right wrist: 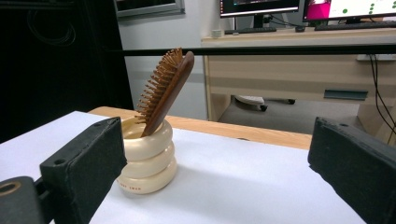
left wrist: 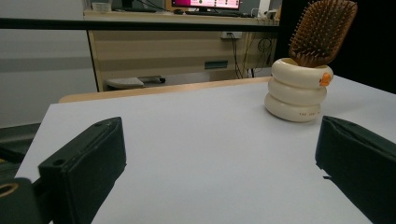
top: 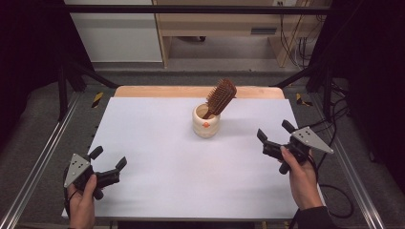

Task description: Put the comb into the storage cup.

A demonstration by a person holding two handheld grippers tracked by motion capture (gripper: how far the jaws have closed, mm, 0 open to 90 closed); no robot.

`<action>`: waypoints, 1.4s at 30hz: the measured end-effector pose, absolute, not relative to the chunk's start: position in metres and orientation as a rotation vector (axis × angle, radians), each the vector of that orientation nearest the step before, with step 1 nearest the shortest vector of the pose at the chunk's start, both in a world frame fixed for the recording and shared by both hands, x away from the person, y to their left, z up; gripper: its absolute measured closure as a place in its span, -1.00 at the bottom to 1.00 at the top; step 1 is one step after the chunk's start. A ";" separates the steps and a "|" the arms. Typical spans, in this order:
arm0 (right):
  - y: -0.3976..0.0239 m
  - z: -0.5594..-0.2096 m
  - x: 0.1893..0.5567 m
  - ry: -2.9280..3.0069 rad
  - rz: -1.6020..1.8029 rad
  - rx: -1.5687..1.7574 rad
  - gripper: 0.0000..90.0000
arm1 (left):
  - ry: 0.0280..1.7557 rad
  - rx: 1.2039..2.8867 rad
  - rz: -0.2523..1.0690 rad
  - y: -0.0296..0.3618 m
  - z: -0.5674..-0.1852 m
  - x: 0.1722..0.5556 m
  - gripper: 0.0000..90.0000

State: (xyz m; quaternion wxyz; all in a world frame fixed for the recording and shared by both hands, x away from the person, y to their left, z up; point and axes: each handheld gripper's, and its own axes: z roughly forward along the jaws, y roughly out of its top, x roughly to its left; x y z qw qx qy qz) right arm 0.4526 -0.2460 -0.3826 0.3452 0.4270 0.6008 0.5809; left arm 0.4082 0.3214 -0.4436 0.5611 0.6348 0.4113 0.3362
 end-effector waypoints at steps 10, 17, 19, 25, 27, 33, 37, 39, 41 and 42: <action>-0.260 -0.397 0.437 1.561 1.474 1.115 -0.91 | 0.972 1.496 0.799 0.325 -0.447 0.397 -0.96; -0.262 -0.408 0.424 1.590 1.468 1.111 -0.92 | 0.951 1.481 0.794 0.327 -0.444 0.397 -0.96; -0.262 -0.412 0.421 1.594 1.463 1.115 -0.92 | 0.956 1.471 0.792 0.329 -0.443 0.397 -0.96; -0.258 -0.425 0.414 1.606 1.472 1.133 -0.92 | 0.941 1.458 0.782 0.330 -0.440 0.397 -0.96; -0.257 -0.430 0.412 1.612 1.478 1.137 -0.92 | 0.938 1.452 0.788 0.331 -0.440 0.397 -0.96; -0.255 -0.436 0.412 1.626 1.492 1.128 -0.92 | 0.933 1.440 0.778 0.331 -0.440 0.398 -0.96; -0.252 -0.441 0.411 1.646 1.493 1.115 -0.92 | 0.916 1.432 0.759 0.330 -0.440 0.399 -0.96; -0.250 -0.443 0.411 1.648 1.499 1.112 -0.92 | 0.907 1.442 0.759 0.330 -0.441 0.400 -0.97; -0.248 -0.445 0.410 1.654 1.503 1.112 -0.92 | 0.901 1.448 0.750 0.329 -0.442 0.400 -0.97; -0.248 -0.446 0.410 1.655 1.507 1.114 -0.92 | 0.899 1.454 0.745 0.328 -0.442 0.401 -0.97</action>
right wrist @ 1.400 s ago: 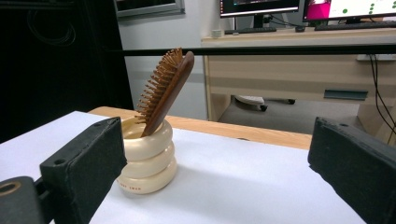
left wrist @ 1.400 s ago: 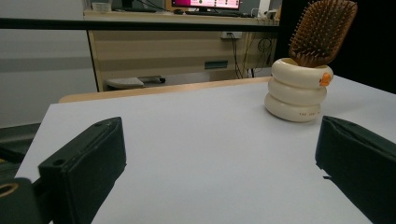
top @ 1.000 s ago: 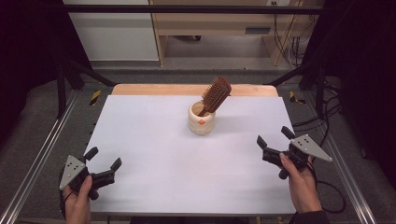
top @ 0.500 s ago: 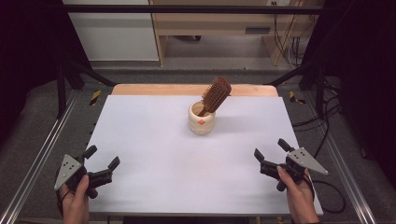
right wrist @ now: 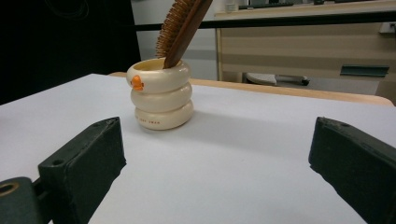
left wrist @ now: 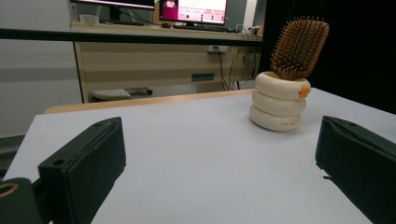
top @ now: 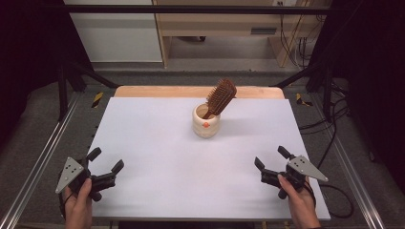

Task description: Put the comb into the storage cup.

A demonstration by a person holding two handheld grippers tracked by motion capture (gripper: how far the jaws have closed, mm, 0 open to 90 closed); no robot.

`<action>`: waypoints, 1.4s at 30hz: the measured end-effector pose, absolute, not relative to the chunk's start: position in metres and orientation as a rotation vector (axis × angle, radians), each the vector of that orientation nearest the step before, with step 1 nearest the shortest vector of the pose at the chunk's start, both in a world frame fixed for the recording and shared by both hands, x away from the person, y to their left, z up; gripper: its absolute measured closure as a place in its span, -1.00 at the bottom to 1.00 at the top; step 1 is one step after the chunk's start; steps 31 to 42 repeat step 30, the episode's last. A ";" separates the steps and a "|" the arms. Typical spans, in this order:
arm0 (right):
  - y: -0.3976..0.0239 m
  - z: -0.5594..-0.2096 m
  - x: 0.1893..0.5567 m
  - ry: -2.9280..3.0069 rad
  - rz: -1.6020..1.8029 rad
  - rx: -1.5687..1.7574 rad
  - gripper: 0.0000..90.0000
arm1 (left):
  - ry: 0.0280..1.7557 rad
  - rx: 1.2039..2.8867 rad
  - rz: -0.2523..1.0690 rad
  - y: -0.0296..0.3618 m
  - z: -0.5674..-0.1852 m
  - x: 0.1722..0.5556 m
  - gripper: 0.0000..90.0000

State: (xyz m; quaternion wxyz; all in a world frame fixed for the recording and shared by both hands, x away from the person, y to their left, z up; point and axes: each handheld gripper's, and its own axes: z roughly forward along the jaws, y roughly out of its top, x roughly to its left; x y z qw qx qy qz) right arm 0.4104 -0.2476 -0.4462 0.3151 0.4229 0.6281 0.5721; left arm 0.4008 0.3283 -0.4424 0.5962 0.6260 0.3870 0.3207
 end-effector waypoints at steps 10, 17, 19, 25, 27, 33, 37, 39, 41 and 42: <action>-0.228 -0.460 0.409 1.742 1.535 1.060 -0.92 | 0.877 1.451 0.728 0.323 -0.440 0.401 -0.97; -0.217 -0.465 0.410 1.777 1.558 1.030 -0.92 | 0.872 1.453 0.714 0.321 -0.439 0.401 -0.97; -0.216 -0.464 0.411 1.774 1.563 1.023 -0.92 | 0.862 1.458 0.708 0.319 -0.438 0.400 -0.97; -0.213 -0.463 0.419 1.786 1.543 1.009 -0.92 | 0.844 1.492 0.686 0.314 -0.439 0.401 -0.97; -0.213 -0.463 0.418 1.797 1.526 1.001 -0.92 | 0.848 1.490 0.685 0.313 -0.439 0.402 -0.97; -0.214 -0.463 0.417 1.806 1.519 0.992 -0.92 | 0.844 1.503 0.687 0.311 -0.439 0.402 -0.97; -0.214 -0.463 0.417 1.806 1.519 0.992 -0.92 | 0.844 1.503 0.687 0.311 -0.439 0.402 -0.97; -0.214 -0.463 0.417 1.806 1.519 0.992 -0.92 | 0.844 1.503 0.687 0.311 -0.439 0.402 -0.97; -0.214 -0.463 0.417 1.806 1.519 0.992 -0.92 | 0.844 1.503 0.687 0.311 -0.439 0.402 -0.97; -0.214 -0.463 0.417 1.806 1.519 0.992 -0.92 | 0.844 1.503 0.687 0.311 -0.439 0.402 -0.97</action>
